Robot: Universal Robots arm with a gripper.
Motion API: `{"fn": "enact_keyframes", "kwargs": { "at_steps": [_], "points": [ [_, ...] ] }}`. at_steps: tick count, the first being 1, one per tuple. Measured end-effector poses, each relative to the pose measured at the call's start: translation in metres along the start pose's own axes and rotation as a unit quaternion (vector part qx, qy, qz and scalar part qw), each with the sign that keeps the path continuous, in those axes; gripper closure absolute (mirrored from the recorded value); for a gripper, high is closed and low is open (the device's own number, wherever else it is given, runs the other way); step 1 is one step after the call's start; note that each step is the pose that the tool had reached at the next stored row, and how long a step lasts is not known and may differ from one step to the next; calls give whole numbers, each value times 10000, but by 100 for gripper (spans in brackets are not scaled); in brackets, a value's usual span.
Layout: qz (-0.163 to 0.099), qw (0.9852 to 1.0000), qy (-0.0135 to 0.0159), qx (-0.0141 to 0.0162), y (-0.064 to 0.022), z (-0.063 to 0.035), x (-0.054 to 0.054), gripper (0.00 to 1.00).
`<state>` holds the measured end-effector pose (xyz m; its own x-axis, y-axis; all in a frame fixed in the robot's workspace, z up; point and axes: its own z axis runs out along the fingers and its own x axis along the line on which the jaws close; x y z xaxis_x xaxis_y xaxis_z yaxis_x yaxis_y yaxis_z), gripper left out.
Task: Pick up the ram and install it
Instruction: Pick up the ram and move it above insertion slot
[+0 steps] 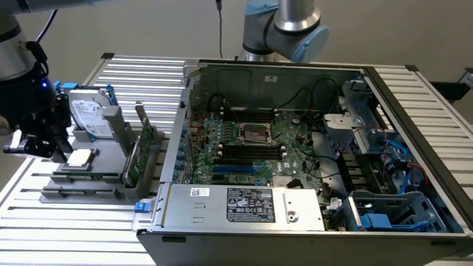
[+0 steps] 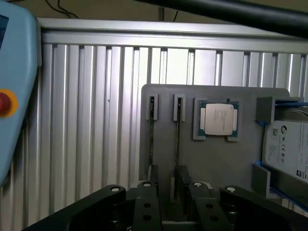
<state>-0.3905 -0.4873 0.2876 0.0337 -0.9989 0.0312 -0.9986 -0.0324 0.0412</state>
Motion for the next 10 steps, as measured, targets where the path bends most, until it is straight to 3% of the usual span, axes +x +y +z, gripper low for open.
{"fn": "enact_keyframes", "kwargs": {
  "at_steps": [5, 10],
  "points": [
    [-5, 10000, -5, 0, 1, 93, 98, 69],
    [-59, 10000, -3, 2, -13, 185, 110, 69]
  ]
}}
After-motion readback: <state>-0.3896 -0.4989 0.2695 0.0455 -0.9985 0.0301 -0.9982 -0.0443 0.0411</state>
